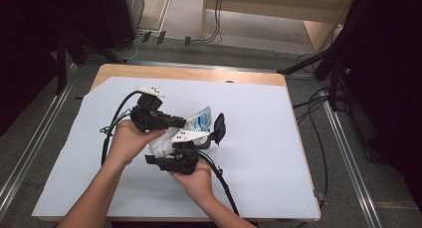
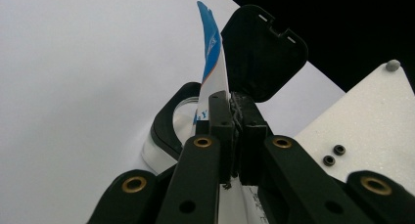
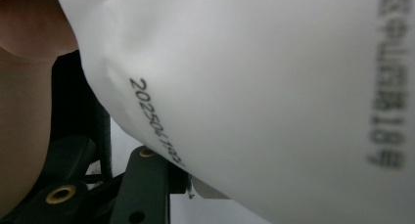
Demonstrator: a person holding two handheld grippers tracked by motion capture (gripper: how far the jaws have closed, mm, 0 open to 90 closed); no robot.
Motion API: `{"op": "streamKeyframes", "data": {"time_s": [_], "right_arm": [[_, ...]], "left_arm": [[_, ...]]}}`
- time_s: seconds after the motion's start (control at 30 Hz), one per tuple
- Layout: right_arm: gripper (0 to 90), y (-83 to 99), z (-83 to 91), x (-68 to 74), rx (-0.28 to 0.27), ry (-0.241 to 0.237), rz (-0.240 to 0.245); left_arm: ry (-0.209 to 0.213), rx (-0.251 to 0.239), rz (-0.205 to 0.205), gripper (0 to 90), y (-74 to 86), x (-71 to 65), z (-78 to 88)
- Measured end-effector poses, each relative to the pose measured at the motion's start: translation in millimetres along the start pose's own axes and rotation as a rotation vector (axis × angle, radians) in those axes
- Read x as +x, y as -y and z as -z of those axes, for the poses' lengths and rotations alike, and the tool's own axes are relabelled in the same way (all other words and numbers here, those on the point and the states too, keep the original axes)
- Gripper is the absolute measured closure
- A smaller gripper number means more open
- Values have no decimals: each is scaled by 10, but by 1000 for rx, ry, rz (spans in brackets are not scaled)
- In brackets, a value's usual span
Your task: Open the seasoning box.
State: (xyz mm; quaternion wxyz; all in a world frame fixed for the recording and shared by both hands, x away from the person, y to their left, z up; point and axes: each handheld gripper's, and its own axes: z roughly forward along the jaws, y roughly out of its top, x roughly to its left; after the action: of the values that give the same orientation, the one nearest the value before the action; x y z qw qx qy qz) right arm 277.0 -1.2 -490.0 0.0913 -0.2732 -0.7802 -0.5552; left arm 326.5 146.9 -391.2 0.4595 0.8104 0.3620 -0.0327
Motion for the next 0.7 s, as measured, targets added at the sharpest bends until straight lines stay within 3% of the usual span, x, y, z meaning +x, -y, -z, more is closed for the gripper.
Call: {"op": "streamKeyframes", "data": {"time_s": [0.2,0.7], "right_arm": [[621,-3,7,-13,-6,-20,-26],[621,-6,10,-25,-3,-26,-29]], "left_arm": [[3,0,-2,883,-1,-1,-6],[12,3,-1,882,1,0,-13]]}}
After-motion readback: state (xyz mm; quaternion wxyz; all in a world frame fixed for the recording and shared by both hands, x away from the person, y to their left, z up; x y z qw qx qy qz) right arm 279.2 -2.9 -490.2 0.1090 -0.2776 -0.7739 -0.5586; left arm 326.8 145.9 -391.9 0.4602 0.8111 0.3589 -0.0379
